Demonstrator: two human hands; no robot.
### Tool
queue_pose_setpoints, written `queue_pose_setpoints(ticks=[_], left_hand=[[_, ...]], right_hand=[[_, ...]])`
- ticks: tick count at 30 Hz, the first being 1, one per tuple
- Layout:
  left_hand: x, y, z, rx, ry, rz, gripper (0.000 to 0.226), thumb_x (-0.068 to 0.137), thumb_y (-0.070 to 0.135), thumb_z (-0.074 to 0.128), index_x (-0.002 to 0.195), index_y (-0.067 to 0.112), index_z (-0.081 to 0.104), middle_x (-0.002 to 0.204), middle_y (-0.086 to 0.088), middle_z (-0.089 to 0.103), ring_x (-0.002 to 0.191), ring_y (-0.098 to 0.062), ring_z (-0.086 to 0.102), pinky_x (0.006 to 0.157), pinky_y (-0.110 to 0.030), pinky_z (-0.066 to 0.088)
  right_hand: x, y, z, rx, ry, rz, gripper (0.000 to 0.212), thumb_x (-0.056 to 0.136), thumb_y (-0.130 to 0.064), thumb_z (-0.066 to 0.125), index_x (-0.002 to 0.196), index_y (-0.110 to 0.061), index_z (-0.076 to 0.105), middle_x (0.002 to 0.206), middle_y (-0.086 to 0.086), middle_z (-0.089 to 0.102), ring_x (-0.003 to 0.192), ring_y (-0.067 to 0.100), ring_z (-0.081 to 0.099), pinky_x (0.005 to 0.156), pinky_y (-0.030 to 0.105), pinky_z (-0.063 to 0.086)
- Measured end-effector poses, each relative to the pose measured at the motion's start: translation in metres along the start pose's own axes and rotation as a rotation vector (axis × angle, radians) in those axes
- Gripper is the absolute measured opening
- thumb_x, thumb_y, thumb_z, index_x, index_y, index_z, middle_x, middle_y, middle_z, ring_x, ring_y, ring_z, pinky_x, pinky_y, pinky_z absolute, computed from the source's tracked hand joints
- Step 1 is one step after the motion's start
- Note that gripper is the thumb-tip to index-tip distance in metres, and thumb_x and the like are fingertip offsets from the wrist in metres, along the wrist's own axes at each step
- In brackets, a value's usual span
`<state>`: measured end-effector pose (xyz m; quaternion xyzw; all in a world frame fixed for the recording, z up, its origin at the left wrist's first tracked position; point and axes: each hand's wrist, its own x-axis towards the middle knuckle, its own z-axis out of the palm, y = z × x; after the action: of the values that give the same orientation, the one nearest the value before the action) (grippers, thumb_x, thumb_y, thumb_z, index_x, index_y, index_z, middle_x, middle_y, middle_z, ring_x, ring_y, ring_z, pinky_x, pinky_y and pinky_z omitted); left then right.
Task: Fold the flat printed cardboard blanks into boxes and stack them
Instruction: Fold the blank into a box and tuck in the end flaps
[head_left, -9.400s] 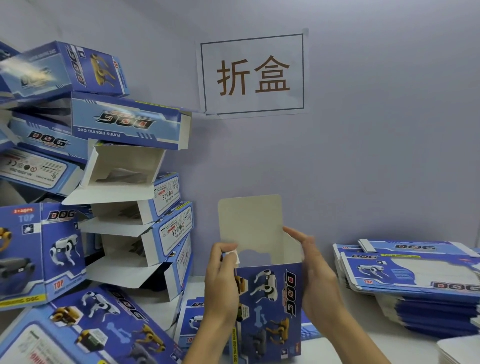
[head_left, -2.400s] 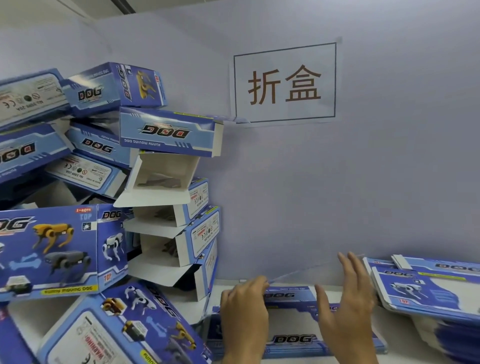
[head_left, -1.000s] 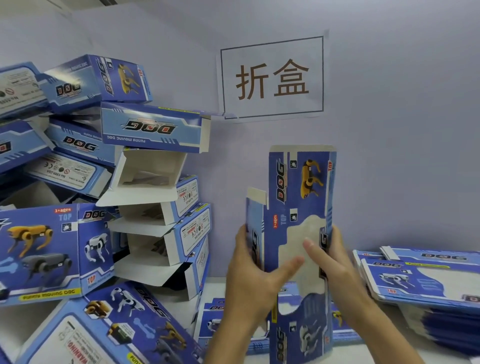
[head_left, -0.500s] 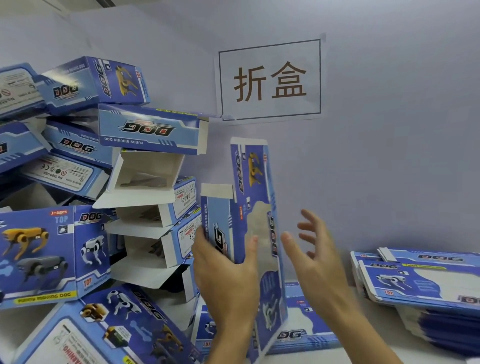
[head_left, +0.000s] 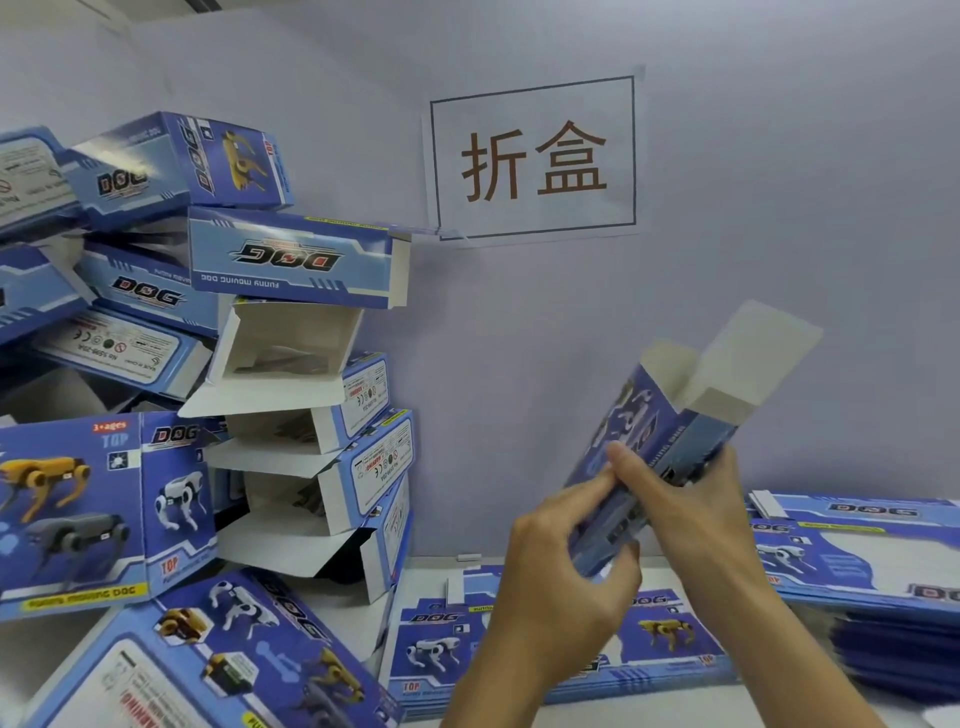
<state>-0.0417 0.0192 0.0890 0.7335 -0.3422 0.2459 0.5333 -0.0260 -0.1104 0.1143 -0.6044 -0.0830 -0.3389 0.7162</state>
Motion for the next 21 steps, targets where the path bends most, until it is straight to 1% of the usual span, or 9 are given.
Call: queue_pose_setpoints(ticks=[2, 5, 6, 8, 11, 14, 17, 19, 21], left_hand=[[0.001, 0.0, -0.006, -0.103, 0.034, -0.05, 0.039, 0.092, 0.019, 0.063, 0.127, 0.035, 0.064, 0.112, 0.025, 0.07, 0.108, 0.0, 0.065, 0.083, -0.013, 0.054], [0.005, -0.002, -0.018, -0.139, 0.258, -0.119, 0.019, 0.096, 0.02, 0.065, 0.106, 0.035, 0.071, 0.101, 0.018, 0.072, 0.1, -0.009, 0.067, 0.075, -0.016, 0.056], [0.006, -0.003, -0.022, -0.144, 0.337, -0.155, 0.018, 0.094, 0.025, 0.067, 0.107, 0.037, 0.068, 0.103, 0.018, 0.07, 0.103, -0.006, 0.065, 0.077, -0.016, 0.055], [0.008, -0.004, -0.03, -0.15, 0.404, -0.223, 0.042, 0.082, 0.044, 0.072, 0.122, 0.041, 0.057, 0.121, 0.023, 0.058, 0.116, 0.003, 0.054, 0.094, -0.021, 0.049], [0.008, -0.004, -0.045, -0.232, 0.344, -0.241, 0.081, 0.065, 0.07, 0.075, 0.135, 0.049, 0.04, 0.133, 0.03, 0.047, 0.128, 0.005, 0.044, 0.11, -0.029, 0.038], [0.003, 0.001, -0.054, -0.387, 0.118, -0.197, 0.074, 0.062, 0.062, 0.074, 0.129, 0.052, 0.045, 0.113, 0.027, 0.068, 0.112, 0.003, 0.063, 0.09, -0.021, 0.054], [0.004, 0.002, -0.051, -0.408, 0.178, -0.111, 0.027, 0.074, 0.055, 0.076, 0.1, 0.053, 0.068, 0.095, 0.017, 0.075, 0.09, -0.004, 0.073, 0.069, -0.016, 0.056], [0.008, 0.003, -0.045, -0.414, 0.289, -0.088, 0.029, 0.073, 0.051, 0.07, 0.101, 0.046, 0.069, 0.095, 0.015, 0.075, 0.088, -0.006, 0.073, 0.066, -0.017, 0.057], [0.009, 0.002, -0.039, -0.364, 0.346, -0.084, 0.041, 0.076, 0.047, 0.07, 0.115, 0.034, 0.065, 0.098, 0.013, 0.075, 0.091, -0.008, 0.073, 0.067, -0.019, 0.058]], right_hand=[[0.003, 0.002, -0.006, -0.001, -0.035, 0.026, 0.066, 0.061, -0.04, 0.087, 0.116, -0.026, 0.053, 0.096, -0.009, 0.07, 0.076, -0.003, 0.069, 0.052, 0.011, 0.052], [0.004, -0.002, -0.017, -0.023, -0.15, 0.042, 0.07, 0.046, -0.053, 0.081, 0.109, -0.033, 0.057, 0.094, -0.012, 0.074, 0.082, 0.001, 0.071, 0.057, 0.016, 0.055], [0.004, -0.004, -0.02, -0.015, -0.201, 0.045, 0.068, 0.044, -0.054, 0.082, 0.106, -0.035, 0.059, 0.096, -0.011, 0.075, 0.084, 0.006, 0.072, 0.062, 0.02, 0.057], [0.005, -0.008, -0.027, 0.009, -0.344, 0.059, 0.068, 0.043, -0.055, 0.09, 0.103, -0.038, 0.064, 0.103, -0.004, 0.076, 0.093, 0.019, 0.074, 0.078, 0.037, 0.058], [0.005, -0.018, -0.036, 0.035, -0.656, 0.1, 0.076, 0.046, -0.046, 0.094, 0.114, -0.035, 0.063, 0.111, 0.004, 0.074, 0.1, 0.027, 0.072, 0.079, 0.034, 0.059], [0.005, -0.021, -0.04, 0.092, -0.88, 0.177, 0.068, 0.061, -0.024, 0.08, 0.124, -0.026, 0.055, 0.114, 0.007, 0.073, 0.104, 0.026, 0.071, 0.077, 0.026, 0.059], [0.004, -0.017, -0.034, 0.162, -0.885, 0.203, 0.073, 0.066, -0.021, 0.077, 0.132, -0.024, 0.047, 0.118, 0.009, 0.072, 0.105, 0.029, 0.07, 0.078, 0.03, 0.059], [0.002, -0.015, -0.024, 0.273, -0.777, 0.195, 0.074, 0.073, -0.021, 0.079, 0.137, -0.036, 0.045, 0.122, 0.011, 0.07, 0.104, 0.034, 0.07, 0.076, 0.036, 0.06], [-0.002, -0.013, -0.012, 0.316, -0.584, 0.129, 0.072, 0.076, -0.038, 0.078, 0.137, -0.051, 0.041, 0.127, 0.005, 0.068, 0.108, 0.032, 0.069, 0.078, 0.04, 0.06]])
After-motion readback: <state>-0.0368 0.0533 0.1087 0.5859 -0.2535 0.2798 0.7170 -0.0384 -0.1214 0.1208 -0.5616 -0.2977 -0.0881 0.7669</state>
